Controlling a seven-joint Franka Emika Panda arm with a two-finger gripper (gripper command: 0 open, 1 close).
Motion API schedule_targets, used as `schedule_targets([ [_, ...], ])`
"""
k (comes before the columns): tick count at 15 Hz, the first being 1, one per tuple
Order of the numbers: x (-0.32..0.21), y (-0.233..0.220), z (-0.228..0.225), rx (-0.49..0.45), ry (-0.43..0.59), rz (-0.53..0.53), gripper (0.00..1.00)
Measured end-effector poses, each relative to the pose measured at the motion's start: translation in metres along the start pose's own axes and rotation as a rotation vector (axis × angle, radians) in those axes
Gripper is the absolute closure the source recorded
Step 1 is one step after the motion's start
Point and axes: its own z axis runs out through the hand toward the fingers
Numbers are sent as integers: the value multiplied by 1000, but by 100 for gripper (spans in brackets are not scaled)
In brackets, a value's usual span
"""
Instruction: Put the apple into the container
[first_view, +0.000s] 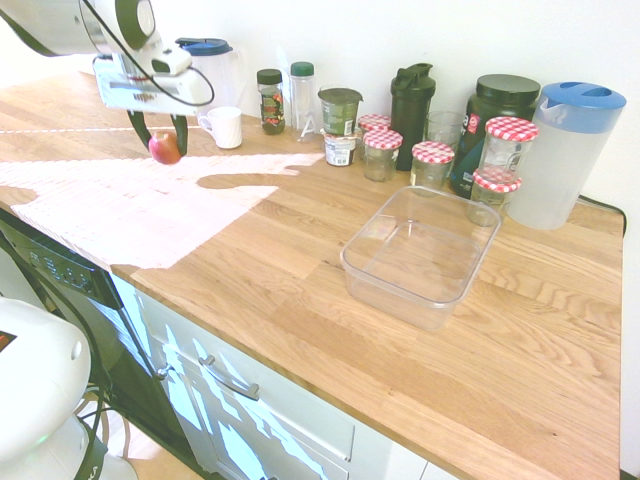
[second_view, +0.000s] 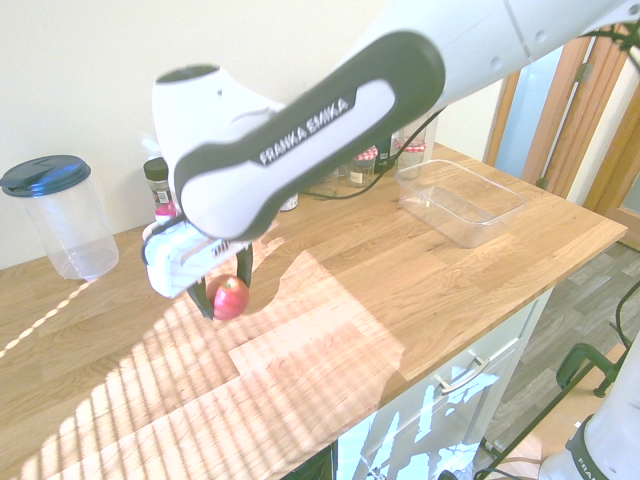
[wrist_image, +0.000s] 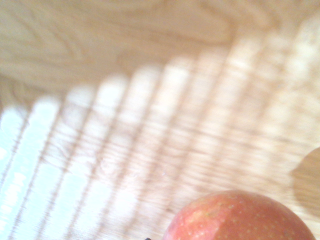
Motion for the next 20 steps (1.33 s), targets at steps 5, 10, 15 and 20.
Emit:
schedule_targets([
  [5, 108, 127, -98, -26, 36, 236, 100],
  [10, 180, 320, -76, -75, -10, 457, 100],
  [15, 206, 434, -19, -89, -24, 560, 100],
  [20, 231, 467, 48, -124, -29, 600, 100],
])
